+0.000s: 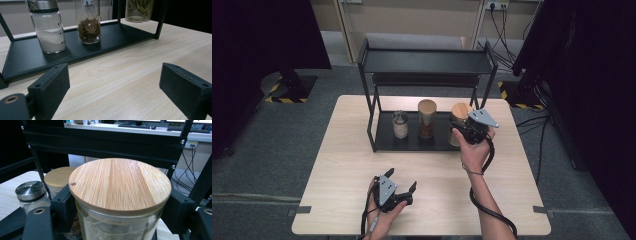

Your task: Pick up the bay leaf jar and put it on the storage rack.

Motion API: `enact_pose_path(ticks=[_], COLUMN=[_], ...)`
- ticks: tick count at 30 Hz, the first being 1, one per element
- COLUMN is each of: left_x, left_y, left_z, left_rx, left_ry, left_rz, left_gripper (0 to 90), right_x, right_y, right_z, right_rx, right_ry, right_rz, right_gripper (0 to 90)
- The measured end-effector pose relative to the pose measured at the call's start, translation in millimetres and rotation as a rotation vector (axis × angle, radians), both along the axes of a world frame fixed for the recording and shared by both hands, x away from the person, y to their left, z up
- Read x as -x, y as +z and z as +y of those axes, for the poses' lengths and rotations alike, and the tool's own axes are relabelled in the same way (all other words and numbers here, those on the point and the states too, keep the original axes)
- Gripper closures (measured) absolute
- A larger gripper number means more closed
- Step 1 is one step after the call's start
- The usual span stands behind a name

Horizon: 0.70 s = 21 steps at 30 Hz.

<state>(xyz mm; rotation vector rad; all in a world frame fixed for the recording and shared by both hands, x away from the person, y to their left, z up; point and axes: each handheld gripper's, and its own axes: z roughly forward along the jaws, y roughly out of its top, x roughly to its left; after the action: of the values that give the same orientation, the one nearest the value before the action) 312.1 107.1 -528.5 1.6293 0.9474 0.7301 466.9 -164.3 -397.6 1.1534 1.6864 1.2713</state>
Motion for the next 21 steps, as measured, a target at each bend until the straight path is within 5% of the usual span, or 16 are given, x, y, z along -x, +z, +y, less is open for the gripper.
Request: enact_pose_path(ticks=[21], left_x=[-0.2], left_y=[0.0], left_z=[0.1], left_rx=[0.001], left_ry=[-0.002], left_rz=[0.002], left_gripper=[8.8], right_x=[-19.2], right_y=[-4.5], right_z=[4.3], right_rx=[-0.001], right_ry=[-0.015], right_rz=[0.028], right_gripper=[25.3])
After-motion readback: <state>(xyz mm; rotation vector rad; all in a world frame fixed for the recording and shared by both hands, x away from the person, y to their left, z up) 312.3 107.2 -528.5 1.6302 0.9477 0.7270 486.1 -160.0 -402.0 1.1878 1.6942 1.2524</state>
